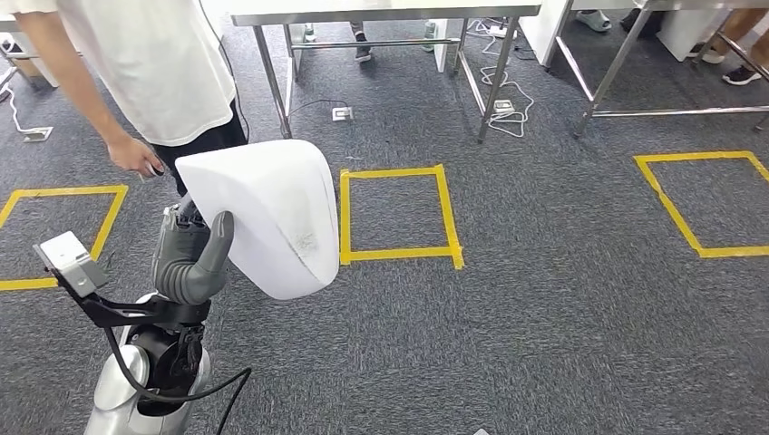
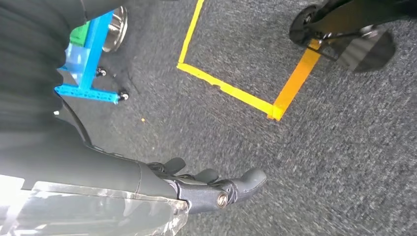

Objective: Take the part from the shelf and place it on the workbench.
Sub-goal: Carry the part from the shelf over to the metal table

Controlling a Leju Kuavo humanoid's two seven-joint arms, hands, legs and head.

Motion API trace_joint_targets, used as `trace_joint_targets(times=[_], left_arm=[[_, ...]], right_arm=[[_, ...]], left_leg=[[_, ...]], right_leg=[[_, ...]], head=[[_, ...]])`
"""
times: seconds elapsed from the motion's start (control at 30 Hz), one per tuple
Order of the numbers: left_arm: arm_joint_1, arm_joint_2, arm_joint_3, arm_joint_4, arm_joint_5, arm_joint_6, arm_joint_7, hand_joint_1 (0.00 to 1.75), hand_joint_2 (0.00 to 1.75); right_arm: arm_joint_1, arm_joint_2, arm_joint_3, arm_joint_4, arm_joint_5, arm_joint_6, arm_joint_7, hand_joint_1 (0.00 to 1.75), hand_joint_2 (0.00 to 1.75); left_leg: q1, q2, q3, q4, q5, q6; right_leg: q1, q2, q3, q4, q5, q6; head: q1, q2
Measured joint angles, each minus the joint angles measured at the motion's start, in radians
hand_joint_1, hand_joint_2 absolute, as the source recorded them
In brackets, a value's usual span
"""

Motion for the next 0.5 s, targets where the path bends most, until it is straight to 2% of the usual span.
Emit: trace_joint_targets(times=[0.03, 0.07, 0.1, 0.13, 0.17, 0.2, 0.27, 0.3, 0.37, 0.43, 0.5], left_arm=[[0.001, 0.0, -0.002, 0.001, 0.0, 0.0, 0.0, 1.75, 1.75], [0.001, 0.0, -0.003, 0.002, 0.0, 0.0, 0.0, 1.75, 1.75], [0.001, 0.0, -0.004, 0.002, 0.0, 0.0, 0.0, 1.75, 1.75], [0.001, 0.0, -0.005, 0.002, 0.0, 0.0, 0.0, 1.75, 1.75], [0.001, 0.0, -0.006, 0.003, 0.0, 0.001, 0.0, 1.75, 1.75], [0.001, 0.001, -0.006, 0.003, 0.0, 0.001, -0.001, 1.75, 1.75], [0.002, 0.002, -0.006, 0.003, 0.0, 0.002, -0.001, 1.75, 1.75], [0.002, 0.003, -0.006, 0.003, 0.001, 0.003, -0.002, 1.75, 1.75], [0.002, 0.005, -0.008, 0.003, 0.001, 0.003, -0.003, 1.75, 1.75], [0.001, 0.007, -0.009, 0.003, 0.002, 0.004, -0.004, 1.75, 1.75], [0.002, 0.008, -0.009, 0.003, 0.002, 0.004, -0.004, 1.75, 1.75]], right_arm=[[0.001, -0.002, 0.0, 0.0, 0.0, 0.0, 0.0, 0.0, 1.75], [0.002, -0.003, 0.0, 0.0, 0.0, 0.0, 0.0, 0.0, 1.75], [0.002, -0.004, 0.0, 0.0, 0.0, 0.0, 0.0, 0.0, 1.75], [0.001, -0.004, -0.001, 0.0, 0.0, 0.0, 0.0, 0.0, 1.75], [0.0, -0.005, -0.001, 0.0, 0.0, -0.001, 0.0, 0.0, 1.75], [-0.001, -0.005, -0.002, 0.0, 0.0, -0.001, 0.0, 0.0, 1.75], [-0.003, -0.004, -0.005, 0.0, 0.0, -0.002, 0.0, 0.0, 1.75], [-0.004, -0.002, -0.006, -0.001, 0.001, -0.002, 0.0, 0.0, 1.75], [-0.004, -0.003, -0.008, -0.002, 0.002, -0.002, 0.0, 0.0, 1.75], [-0.002, -0.004, -0.009, -0.003, 0.003, -0.003, 0.0, 0.0, 1.75], [0.001, -0.004, -0.009, -0.003, 0.002, -0.003, 0.0, 0.0, 1.75]], left_leg=[[0.0, -0.012, 0.001, 0.0, -0.002, -0.001], [0.001, -0.023, 0.004, 0.002, -0.004, -0.003], [0.002, -0.033, 0.006, 0.004, -0.007, -0.006], [0.002, -0.042, 0.007, 0.009, -0.012, -0.011], [0.0, -0.049, 0.006, 0.016, -0.018, -0.017], [-0.001, -0.053, 0.004, 0.022, -0.024, -0.022], [-0.003, -0.056, 0.0, 0.027, -0.03, -0.032], [-0.001, -0.052, 0.0, 0.028, -0.033, -0.036], [0.002, -0.029, -0.012, 0.061, -0.055, -0.049], [0.008, 0.0, -0.061, 0.165, -0.107, -0.061], [0.014, 0.011, -0.13, 0.287, -0.149, -0.068]], right_leg=[[0.0, 0.001, -0.014, 0.011, 0.006, 0.007], [-0.002, 0.002, -0.007, -0.021, 0.03, 0.017], [-0.003, 0.004, 0.018, -0.086, 0.064, 0.028], [-0.005, 0.009, 0.047, -0.157, 0.097, 0.034], [-0.006, 0.012, 0.072, -0.215, 0.121, 0.033], [-0.005, 0.015, 0.087, -0.249, 0.135, 0.026], [-0.001, 0.016, 0.093, -0.26, 0.138, 0.004], [-0.002, 0.016, 0.094, -0.26, 0.139, -0.003], [-0.005, 0.015, 0.1, -0.262, 0.137, -0.016], [-0.006, 0.015, 0.106, -0.262, 0.133, -0.025], [-0.003, 0.012, 0.109, -0.262, 0.129, -0.029]], head=[[0.0, 0.0], [0.0, 0.0], [0.0, 0.0], [0.001, 0.0], [0.002, 0.0], [0.002, 0.0], [0.003, 0.0], [0.003, 0.0], [-0.001, 0.0], [-0.006, 0.0], [-0.007, 0.0]])
